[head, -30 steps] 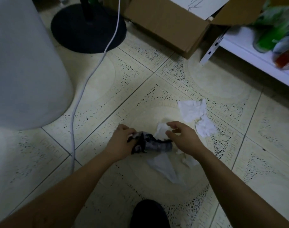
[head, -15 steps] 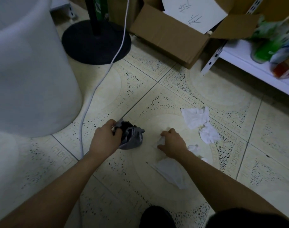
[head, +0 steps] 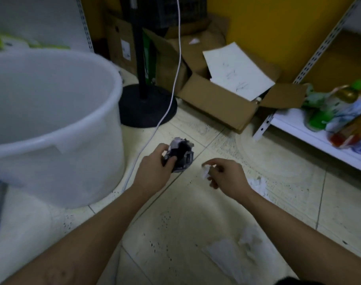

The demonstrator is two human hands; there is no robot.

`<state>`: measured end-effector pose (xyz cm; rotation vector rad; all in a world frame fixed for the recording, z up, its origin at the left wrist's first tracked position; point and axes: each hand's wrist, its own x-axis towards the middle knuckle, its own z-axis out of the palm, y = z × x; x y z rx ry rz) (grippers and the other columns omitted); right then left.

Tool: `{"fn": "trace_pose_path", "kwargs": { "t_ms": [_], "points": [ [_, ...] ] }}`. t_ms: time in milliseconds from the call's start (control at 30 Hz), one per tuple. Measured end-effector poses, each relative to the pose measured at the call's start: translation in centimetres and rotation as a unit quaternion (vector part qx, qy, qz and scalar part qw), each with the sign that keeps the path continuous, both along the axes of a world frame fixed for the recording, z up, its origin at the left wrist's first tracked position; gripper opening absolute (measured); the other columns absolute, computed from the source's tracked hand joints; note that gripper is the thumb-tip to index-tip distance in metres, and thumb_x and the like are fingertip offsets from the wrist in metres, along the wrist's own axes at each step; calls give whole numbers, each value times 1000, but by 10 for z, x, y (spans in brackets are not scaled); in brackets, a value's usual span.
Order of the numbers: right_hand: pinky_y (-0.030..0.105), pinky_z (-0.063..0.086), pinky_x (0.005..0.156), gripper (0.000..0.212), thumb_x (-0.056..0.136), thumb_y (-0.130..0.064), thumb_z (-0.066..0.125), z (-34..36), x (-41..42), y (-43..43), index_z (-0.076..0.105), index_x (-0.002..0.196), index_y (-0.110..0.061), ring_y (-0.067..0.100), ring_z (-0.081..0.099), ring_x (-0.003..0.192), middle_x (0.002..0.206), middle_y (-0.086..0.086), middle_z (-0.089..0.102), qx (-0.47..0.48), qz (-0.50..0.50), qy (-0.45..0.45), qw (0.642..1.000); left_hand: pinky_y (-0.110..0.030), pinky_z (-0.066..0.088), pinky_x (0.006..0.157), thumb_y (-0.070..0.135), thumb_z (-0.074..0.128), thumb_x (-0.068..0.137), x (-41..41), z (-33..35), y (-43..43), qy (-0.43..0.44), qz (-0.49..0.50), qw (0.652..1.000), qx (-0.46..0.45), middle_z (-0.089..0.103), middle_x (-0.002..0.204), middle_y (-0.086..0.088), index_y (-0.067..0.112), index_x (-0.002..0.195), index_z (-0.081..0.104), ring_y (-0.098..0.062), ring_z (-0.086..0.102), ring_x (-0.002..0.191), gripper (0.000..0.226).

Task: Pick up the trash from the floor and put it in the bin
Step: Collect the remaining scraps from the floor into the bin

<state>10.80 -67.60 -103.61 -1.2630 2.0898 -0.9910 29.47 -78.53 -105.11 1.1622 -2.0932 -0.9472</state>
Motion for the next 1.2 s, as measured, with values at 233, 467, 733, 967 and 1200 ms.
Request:
{"fn": "trace_pose_path", "kwargs": {
  "t_ms": [233,467,733,967,1200],
  "points": [
    [20,54,53,26,95,-21,53,127,14,-66,66,72,-21,10,63,61,67,-6,66,-94,7,-28,995,-17,47,65,23,54,86,-3,134,-60,8,-7,988,-154,73,93,10,33,109,69,1,58,71,29],
    [35,58,65,13,89,-19,62,194,63,-135,71,95,-25,20,70,74,80,-1,72,-91,109,86,986,-29,49,62,20,53,88,76,231,-119,-178,-1,956,-232,73,95,2,30,110,70,-14,62,72,30],
    [20,50,64,10,84,-18,66,176,169,-196,64,85,-28,11,63,79,86,-5,68,-93,196,139,966,-39,55,75,25,51,85,183,205,-155,-201,90,951,-218,73,104,1,35,110,68,-24,65,91,32],
    [45,14,119,47,91,-45,51,143,172,-189,48,136,-36,16,30,141,156,-3,31,3,245,327,913,-45,41,96,82,29,75,188,171,-146,-420,45,889,-175,36,144,-11,42,147,1,-31,43,124,86],
    [44,29,115,61,87,-51,55,170,87,-145,35,144,-36,19,33,140,155,-1,33,25,194,377,905,-38,39,96,64,42,84,112,177,-111,-263,-102,904,-321,55,131,4,34,130,49,-18,48,118,56]
  ]
}}
